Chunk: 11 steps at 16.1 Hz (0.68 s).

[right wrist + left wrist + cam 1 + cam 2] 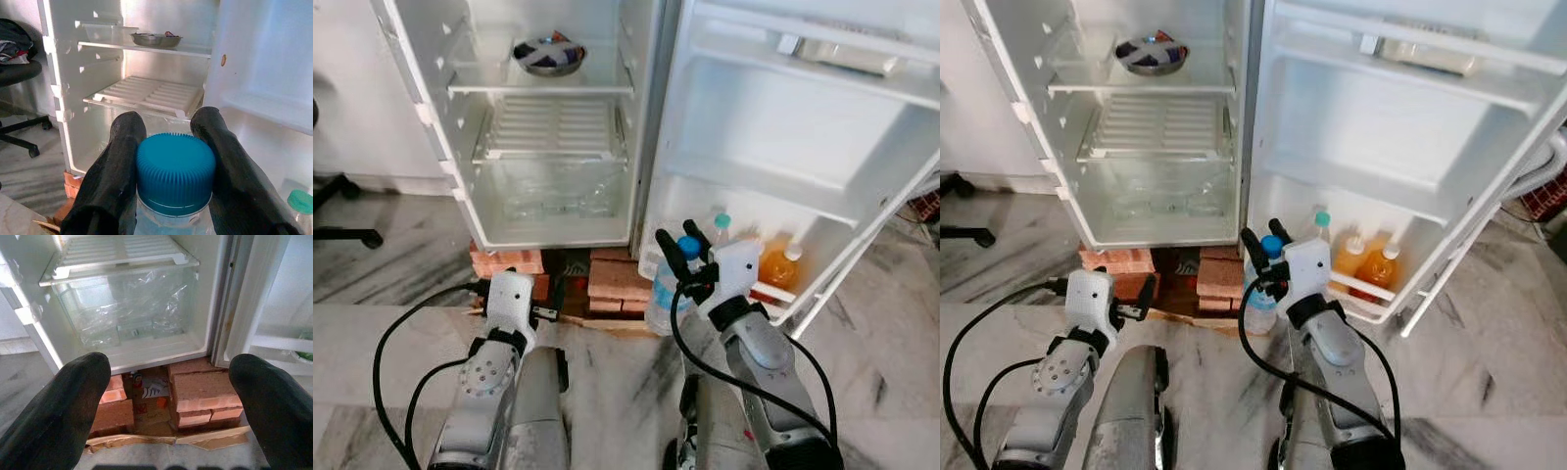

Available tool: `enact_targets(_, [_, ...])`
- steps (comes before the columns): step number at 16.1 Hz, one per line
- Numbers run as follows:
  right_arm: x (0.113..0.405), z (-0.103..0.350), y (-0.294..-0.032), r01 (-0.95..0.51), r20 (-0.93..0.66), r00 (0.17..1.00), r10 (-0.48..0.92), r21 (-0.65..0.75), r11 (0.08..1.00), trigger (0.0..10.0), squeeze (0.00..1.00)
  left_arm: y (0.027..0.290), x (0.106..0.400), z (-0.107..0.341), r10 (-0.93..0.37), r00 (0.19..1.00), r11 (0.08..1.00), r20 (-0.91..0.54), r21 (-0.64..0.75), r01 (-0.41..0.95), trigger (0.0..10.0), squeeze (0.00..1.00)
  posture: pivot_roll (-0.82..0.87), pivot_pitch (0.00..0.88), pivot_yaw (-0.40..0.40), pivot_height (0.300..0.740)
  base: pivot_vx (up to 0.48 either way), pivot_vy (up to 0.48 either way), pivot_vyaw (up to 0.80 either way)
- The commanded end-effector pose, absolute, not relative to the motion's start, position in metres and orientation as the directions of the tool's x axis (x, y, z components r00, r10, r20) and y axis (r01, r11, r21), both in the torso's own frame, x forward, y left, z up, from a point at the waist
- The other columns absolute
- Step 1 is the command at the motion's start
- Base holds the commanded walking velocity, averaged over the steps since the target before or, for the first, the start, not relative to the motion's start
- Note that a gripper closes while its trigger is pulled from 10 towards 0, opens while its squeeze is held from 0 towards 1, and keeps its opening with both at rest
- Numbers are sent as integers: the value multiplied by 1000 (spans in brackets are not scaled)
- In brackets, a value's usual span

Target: Restocking fridge

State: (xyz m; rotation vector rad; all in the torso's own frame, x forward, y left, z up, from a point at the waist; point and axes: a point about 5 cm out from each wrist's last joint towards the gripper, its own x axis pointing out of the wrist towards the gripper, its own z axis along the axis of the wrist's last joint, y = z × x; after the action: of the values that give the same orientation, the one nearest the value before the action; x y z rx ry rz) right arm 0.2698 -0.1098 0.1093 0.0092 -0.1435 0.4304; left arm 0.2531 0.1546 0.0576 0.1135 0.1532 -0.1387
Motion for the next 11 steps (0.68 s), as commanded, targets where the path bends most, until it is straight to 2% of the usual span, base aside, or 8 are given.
enact_targets(1, [272,114,-111,-414,165,895,414,-34,910,10000,0,156,251,54,-122,977,983,-176,113,143,10000,0,111,93,-43,543,0,0,0])
enact_targets(3, [271,115,-111,-411,170,895,413,-45,910,10000,0,157,251,52,-105,978,984,-182,121,128,10000,0,109,96,-46,508,0,0,0])
enact_targets(11, [275,130,-104,-429,227,869,439,-93,898,10000,0,159,253,55,-111,981,985,-158,114,130,10000,0,107,101,-41,508,0,0,0])
